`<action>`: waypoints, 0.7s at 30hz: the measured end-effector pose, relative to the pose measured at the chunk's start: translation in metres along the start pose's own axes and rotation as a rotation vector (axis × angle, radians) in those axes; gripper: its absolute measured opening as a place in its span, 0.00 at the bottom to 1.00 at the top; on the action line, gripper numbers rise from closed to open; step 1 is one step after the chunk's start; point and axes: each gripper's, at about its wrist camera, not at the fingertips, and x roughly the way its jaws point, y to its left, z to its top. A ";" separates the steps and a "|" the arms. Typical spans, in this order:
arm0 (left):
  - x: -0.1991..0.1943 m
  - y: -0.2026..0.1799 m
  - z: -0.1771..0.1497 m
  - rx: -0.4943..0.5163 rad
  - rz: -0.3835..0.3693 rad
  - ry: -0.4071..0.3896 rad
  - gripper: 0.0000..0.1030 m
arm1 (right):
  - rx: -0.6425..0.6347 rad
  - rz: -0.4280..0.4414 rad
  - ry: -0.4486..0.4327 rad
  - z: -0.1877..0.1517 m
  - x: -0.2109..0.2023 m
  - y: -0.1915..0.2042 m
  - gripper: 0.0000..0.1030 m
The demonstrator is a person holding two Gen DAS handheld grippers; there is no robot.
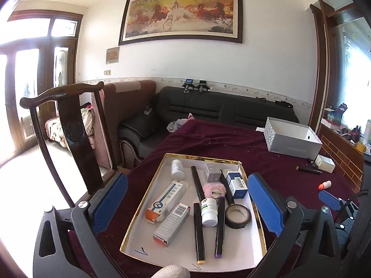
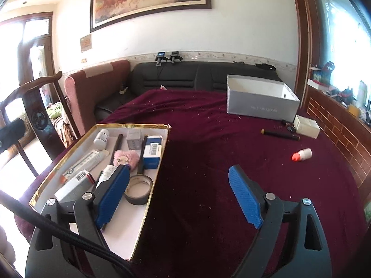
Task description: Organize objects
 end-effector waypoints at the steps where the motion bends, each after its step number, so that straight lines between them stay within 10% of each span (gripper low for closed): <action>1: 0.002 0.000 -0.001 0.002 -0.007 0.013 0.99 | 0.002 -0.011 -0.019 -0.001 -0.005 0.000 0.85; 6: 0.015 -0.001 -0.010 -0.011 -0.014 0.077 0.99 | -0.015 -0.084 -0.173 -0.005 -0.029 0.000 0.92; 21: 0.051 0.001 -0.043 -0.033 -0.007 0.273 0.99 | -0.215 -0.091 0.023 -0.035 0.004 0.042 1.00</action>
